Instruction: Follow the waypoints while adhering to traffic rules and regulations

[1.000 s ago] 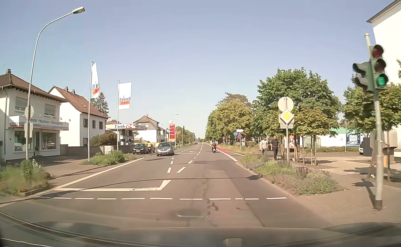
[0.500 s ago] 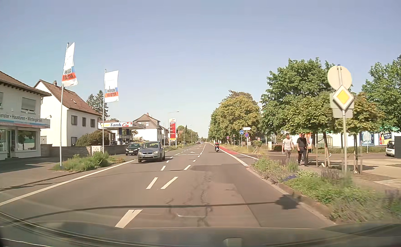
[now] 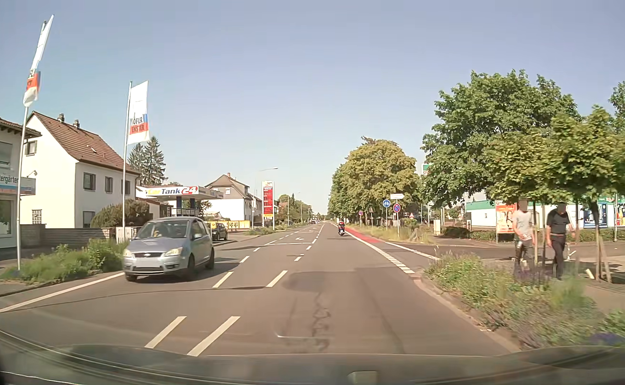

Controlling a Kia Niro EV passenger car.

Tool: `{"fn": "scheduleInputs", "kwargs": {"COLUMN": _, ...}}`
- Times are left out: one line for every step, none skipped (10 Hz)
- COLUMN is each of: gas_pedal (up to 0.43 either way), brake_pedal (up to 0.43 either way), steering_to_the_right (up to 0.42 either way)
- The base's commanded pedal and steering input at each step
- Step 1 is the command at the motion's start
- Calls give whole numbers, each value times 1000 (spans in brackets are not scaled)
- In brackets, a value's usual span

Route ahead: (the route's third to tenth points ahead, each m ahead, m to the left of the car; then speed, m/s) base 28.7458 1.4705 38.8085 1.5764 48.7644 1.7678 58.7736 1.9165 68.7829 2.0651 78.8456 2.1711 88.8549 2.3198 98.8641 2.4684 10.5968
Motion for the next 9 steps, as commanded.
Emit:
{"fn": "scheduleInputs", "kwargs": {"gas_pedal": 287, "brake_pedal": 18, "steering_to_the_right": -8}}
{"fn": "scheduleInputs", "kwargs": {"gas_pedal": 280, "brake_pedal": 18, "steering_to_the_right": -6}}
{"fn": "scheduleInputs", "kwargs": {"gas_pedal": 268, "brake_pedal": 18, "steering_to_the_right": -4}}
{"fn": "scheduleInputs", "kwargs": {"gas_pedal": 268, "brake_pedal": 18, "steering_to_the_right": -2}}
{"fn": "scheduleInputs", "kwargs": {"gas_pedal": 248, "brake_pedal": 18, "steering_to_the_right": -2}}
{"fn": "scheduleInputs", "kwargs": {"gas_pedal": 248, "brake_pedal": 18, "steering_to_the_right": -2}}
{"fn": "scheduleInputs", "kwargs": {"gas_pedal": 240, "brake_pedal": 18, "steering_to_the_right": -1}}
{"fn": "scheduleInputs", "kwargs": {"gas_pedal": 228, "brake_pedal": 18, "steering_to_the_right": -2}}
{"fn": "scheduleInputs", "kwargs": {"gas_pedal": 220, "brake_pedal": 18, "steering_to_the_right": -1}}
